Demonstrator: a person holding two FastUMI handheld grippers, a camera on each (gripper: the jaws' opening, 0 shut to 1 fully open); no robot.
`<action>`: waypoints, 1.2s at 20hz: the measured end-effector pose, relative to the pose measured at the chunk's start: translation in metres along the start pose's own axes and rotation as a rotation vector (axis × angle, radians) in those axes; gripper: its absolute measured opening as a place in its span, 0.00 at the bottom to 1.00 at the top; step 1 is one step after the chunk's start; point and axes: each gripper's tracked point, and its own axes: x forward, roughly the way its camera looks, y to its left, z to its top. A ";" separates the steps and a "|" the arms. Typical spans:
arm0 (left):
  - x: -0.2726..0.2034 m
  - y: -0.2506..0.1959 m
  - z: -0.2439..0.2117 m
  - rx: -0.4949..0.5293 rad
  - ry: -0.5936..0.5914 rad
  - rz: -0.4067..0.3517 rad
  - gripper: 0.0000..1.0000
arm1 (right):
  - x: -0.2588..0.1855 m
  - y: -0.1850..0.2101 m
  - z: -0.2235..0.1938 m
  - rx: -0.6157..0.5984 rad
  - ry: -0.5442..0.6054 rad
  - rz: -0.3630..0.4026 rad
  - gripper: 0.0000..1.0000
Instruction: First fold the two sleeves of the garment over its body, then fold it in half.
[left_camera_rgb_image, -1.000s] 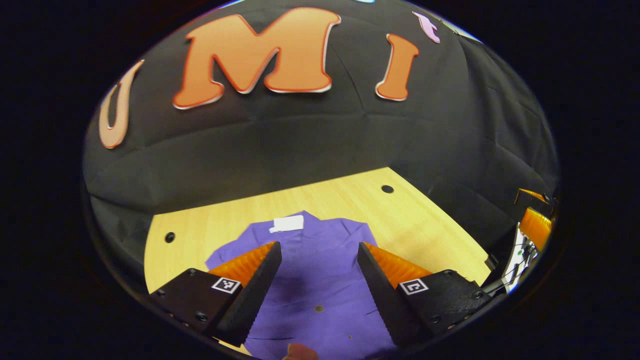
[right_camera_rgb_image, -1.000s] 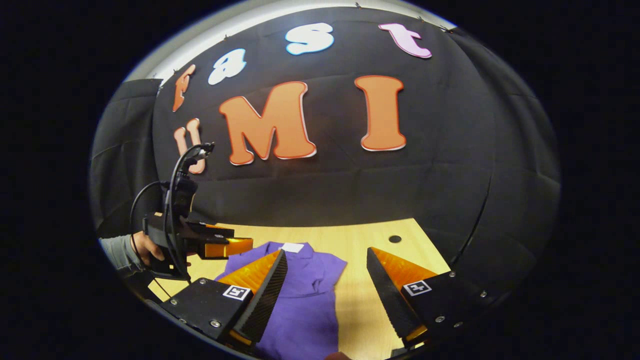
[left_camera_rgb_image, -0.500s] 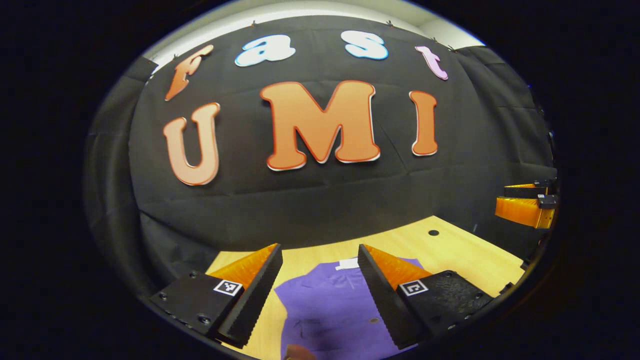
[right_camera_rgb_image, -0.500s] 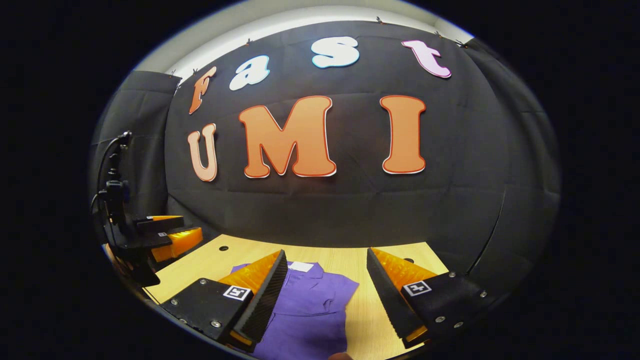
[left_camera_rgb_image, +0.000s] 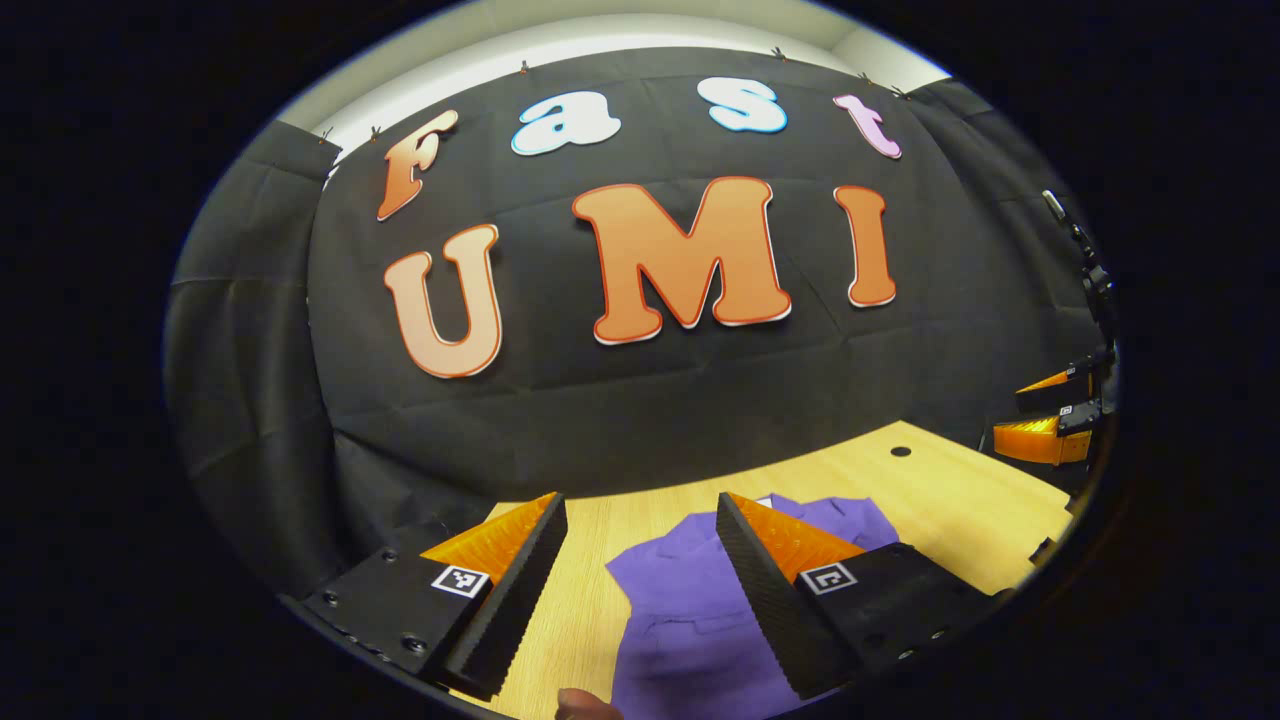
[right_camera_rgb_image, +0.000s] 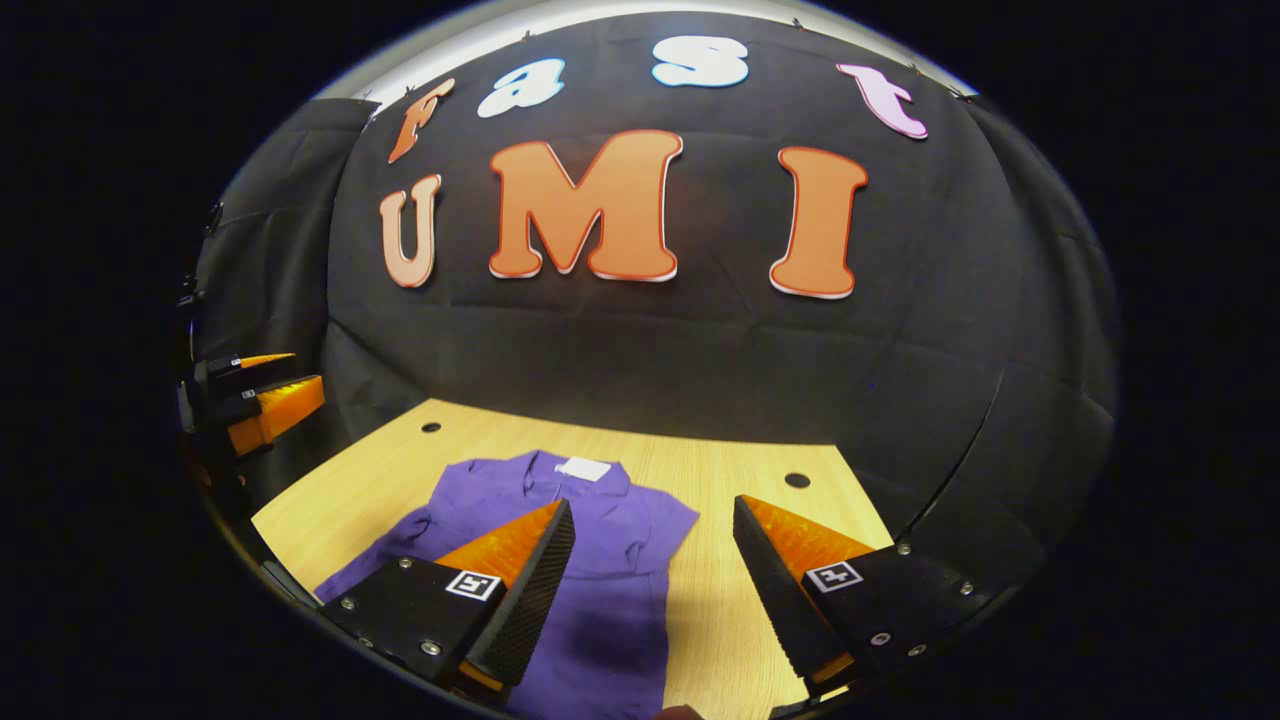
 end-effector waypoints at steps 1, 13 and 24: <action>-0.002 0.000 -0.011 -0.001 0.020 -0.001 0.97 | 0.001 0.002 -0.014 0.002 0.036 0.004 0.95; -0.047 0.001 -0.246 -0.023 0.658 -0.095 0.99 | -0.023 0.006 -0.193 0.131 0.539 0.018 0.96; -0.090 0.011 -0.356 -0.079 1.022 -0.109 1.00 | -0.066 0.018 -0.296 0.169 0.877 0.027 0.96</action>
